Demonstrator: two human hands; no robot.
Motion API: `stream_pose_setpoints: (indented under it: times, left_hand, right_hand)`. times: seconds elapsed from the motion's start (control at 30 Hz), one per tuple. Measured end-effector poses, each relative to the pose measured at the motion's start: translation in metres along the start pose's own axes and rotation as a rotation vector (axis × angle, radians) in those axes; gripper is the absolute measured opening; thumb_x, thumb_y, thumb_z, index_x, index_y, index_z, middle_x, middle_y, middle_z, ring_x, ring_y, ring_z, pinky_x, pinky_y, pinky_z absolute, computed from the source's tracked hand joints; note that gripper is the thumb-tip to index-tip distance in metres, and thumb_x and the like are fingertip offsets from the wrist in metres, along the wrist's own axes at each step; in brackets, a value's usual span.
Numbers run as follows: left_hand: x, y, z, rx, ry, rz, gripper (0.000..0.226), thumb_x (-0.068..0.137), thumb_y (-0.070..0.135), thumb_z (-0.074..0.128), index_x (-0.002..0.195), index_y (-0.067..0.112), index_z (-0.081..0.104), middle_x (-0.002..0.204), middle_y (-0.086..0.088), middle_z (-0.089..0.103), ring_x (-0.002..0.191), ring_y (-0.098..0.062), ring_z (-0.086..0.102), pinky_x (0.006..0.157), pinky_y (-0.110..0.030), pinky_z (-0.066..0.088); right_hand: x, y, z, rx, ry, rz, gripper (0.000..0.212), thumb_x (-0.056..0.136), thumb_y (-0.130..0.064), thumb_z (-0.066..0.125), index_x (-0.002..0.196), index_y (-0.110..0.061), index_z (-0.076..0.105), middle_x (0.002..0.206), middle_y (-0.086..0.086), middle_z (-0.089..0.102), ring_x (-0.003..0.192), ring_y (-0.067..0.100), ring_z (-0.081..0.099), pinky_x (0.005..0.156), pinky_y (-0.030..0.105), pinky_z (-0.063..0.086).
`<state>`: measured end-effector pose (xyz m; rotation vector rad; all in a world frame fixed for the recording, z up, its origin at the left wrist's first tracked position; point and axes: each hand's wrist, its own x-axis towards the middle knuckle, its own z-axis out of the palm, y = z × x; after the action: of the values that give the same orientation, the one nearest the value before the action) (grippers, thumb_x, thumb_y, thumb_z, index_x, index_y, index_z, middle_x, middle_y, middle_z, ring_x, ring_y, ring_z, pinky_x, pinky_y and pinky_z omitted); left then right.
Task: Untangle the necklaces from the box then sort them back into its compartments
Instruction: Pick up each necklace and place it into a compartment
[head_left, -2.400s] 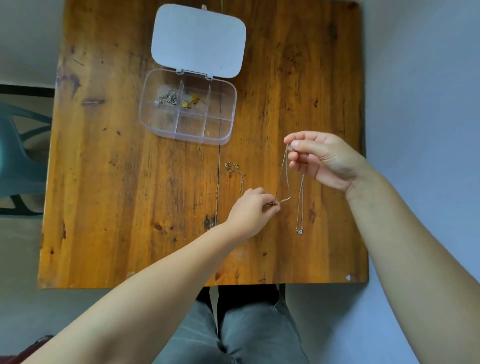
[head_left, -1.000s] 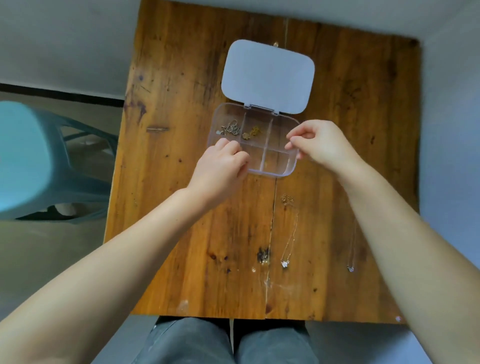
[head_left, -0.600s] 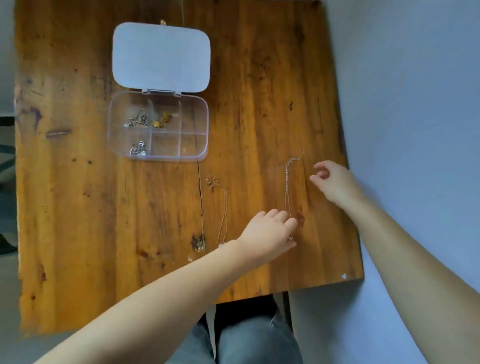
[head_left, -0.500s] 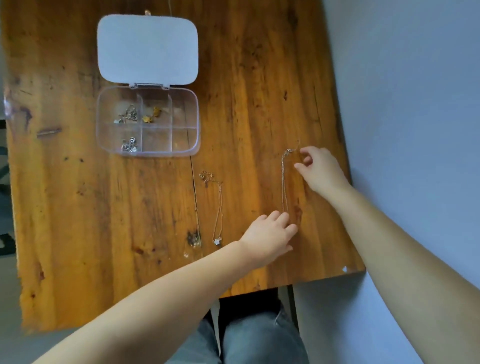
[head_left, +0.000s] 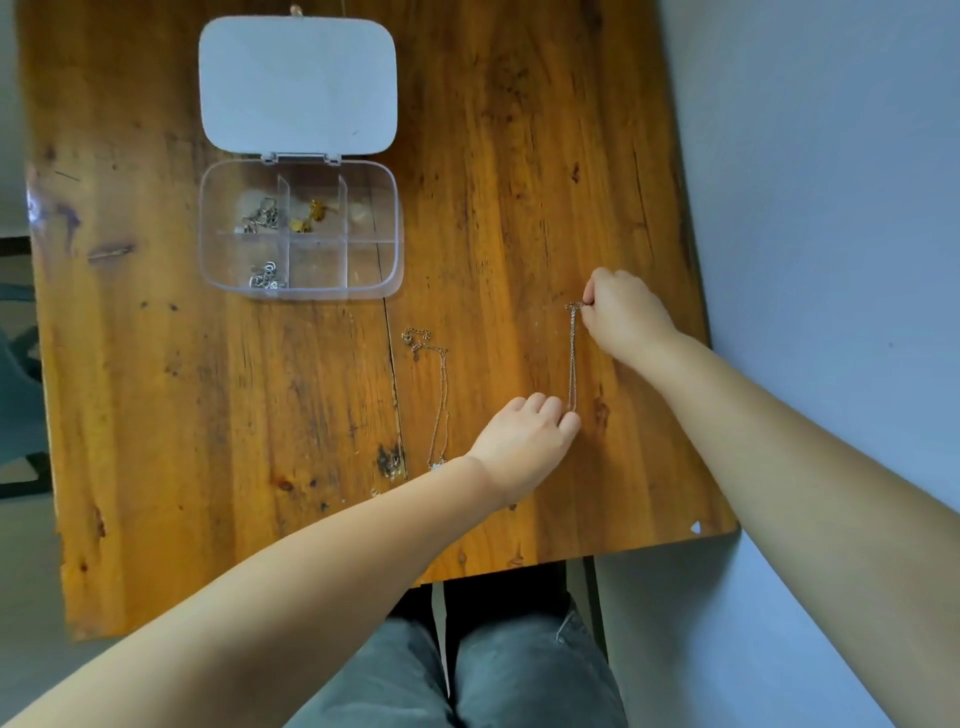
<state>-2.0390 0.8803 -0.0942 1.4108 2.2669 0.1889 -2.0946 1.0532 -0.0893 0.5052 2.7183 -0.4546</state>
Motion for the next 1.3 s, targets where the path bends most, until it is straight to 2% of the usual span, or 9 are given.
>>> stream_pose_setpoints:
  times: [0.17, 0.3, 0.4, 0.53, 0.67, 0.8, 1.0, 1.13, 1.3]
  left_hand:
    - [-0.005, -0.010, -0.004, 0.058, 0.020, -0.011, 0.039, 0.082, 0.003, 0.062, 0.116, 0.004, 0.043, 0.101, -0.013, 0.057, 0.085, -0.026, 0.051, 0.071, -0.033, 0.041]
    - [-0.013, -0.022, 0.006, 0.065, 0.105, -0.024, 0.054, 0.081, 0.007, 0.065, 0.126, 0.004, 0.036, 0.104, -0.013, 0.061, 0.090, -0.029, 0.054, 0.077, -0.037, 0.042]
    - [-0.017, -0.028, 0.007, -0.187, 0.170, -0.207, 0.049, 0.092, 0.005, 0.048, 0.137, 0.007, 0.027, 0.115, -0.012, 0.061, 0.104, -0.029, 0.054, 0.090, -0.038, 0.040]
    - [-0.029, -0.036, -0.006, -0.581, 0.280, -0.383, 0.042, 0.094, 0.007, 0.042, 0.134, 0.014, 0.035, 0.109, -0.009, 0.061, 0.099, -0.026, 0.056, 0.083, -0.033, 0.049]
    - [-0.048, -0.048, -0.027, -0.711, 0.387, -0.354, 0.033, 0.089, 0.006, 0.054, 0.120, 0.014, 0.049, 0.098, 0.000, 0.058, 0.092, -0.014, 0.054, 0.080, -0.026, 0.049]
    - [-0.071, -0.073, -0.055, -0.989, 0.419, -0.501, 0.050, 0.088, 0.010, 0.054, 0.133, 0.022, 0.036, 0.081, 0.007, 0.053, 0.073, -0.005, 0.053, 0.065, -0.009, 0.043]
    - [-0.092, -0.120, -0.090, -0.874, 0.511, -0.487, 0.021, 0.086, 0.006, 0.054, 0.082, 0.021, 0.069, 0.083, 0.004, 0.056, 0.073, -0.002, 0.050, 0.066, -0.004, 0.035]
    - [-0.097, -0.160, -0.109, -0.851, 0.680, -0.564, 0.017, 0.085, 0.006, 0.057, 0.086, 0.015, 0.071, 0.088, 0.003, 0.063, 0.079, -0.004, 0.055, 0.071, -0.002, 0.038]
    - [-0.097, -0.211, -0.114, -0.630, 0.600, -0.609, 0.016, 0.086, 0.011, 0.056, 0.089, 0.014, 0.072, 0.094, -0.001, 0.071, 0.090, -0.018, 0.059, 0.081, -0.028, 0.044]
  right_hand:
    - [-0.005, -0.011, -0.014, 0.003, -0.206, 0.109, 0.016, 0.088, -0.015, 0.056, 0.092, -0.002, 0.065, 0.091, 0.014, 0.065, 0.082, 0.031, 0.062, 0.066, 0.030, 0.043]
    - [-0.019, -0.024, -0.049, 0.598, -0.468, 0.214, 0.012, 0.086, -0.014, 0.060, 0.076, -0.011, 0.068, 0.073, 0.005, 0.061, 0.063, 0.013, 0.058, 0.055, 0.021, 0.050]
    - [-0.036, -0.030, -0.084, 0.900, -0.519, 0.040, 0.016, 0.087, -0.017, 0.062, 0.075, -0.022, 0.071, 0.085, -0.002, 0.070, 0.085, 0.011, 0.066, 0.066, 0.019, 0.056]
    - [-0.052, -0.050, -0.102, 1.042, -0.615, -0.111, 0.016, 0.092, -0.016, 0.055, 0.084, -0.018, 0.069, 0.113, 0.005, 0.071, 0.110, 0.015, 0.064, 0.090, 0.027, 0.053]
    - [-0.057, -0.080, -0.106, 1.197, -0.595, -0.075, 0.017, 0.098, -0.012, 0.043, 0.087, -0.013, 0.056, 0.095, 0.007, 0.075, 0.098, 0.023, 0.070, 0.086, 0.032, 0.056]
    - [-0.053, -0.124, -0.129, 1.422, -0.533, -0.176, 0.015, 0.098, -0.012, 0.042, 0.090, -0.016, 0.054, 0.075, 0.000, 0.071, 0.078, 0.016, 0.071, 0.089, 0.043, 0.055]
    - [-0.040, -0.198, -0.157, 1.815, -0.612, -0.213, 0.014, 0.098, -0.014, 0.041, 0.087, -0.017, 0.048, 0.063, -0.007, 0.061, 0.061, 0.006, 0.063, 0.081, 0.045, 0.056]
    - [-0.027, -0.239, -0.156, 1.862, -0.523, -0.166, 0.017, 0.099, -0.012, 0.042, 0.084, -0.015, 0.050, 0.061, -0.005, 0.061, 0.059, 0.009, 0.064, 0.081, 0.048, 0.056]
    - [-0.010, -0.268, -0.130, 1.800, -0.402, -0.024, 0.016, 0.098, -0.010, 0.046, 0.084, -0.015, 0.051, 0.061, -0.004, 0.063, 0.061, 0.010, 0.065, 0.086, 0.049, 0.055]
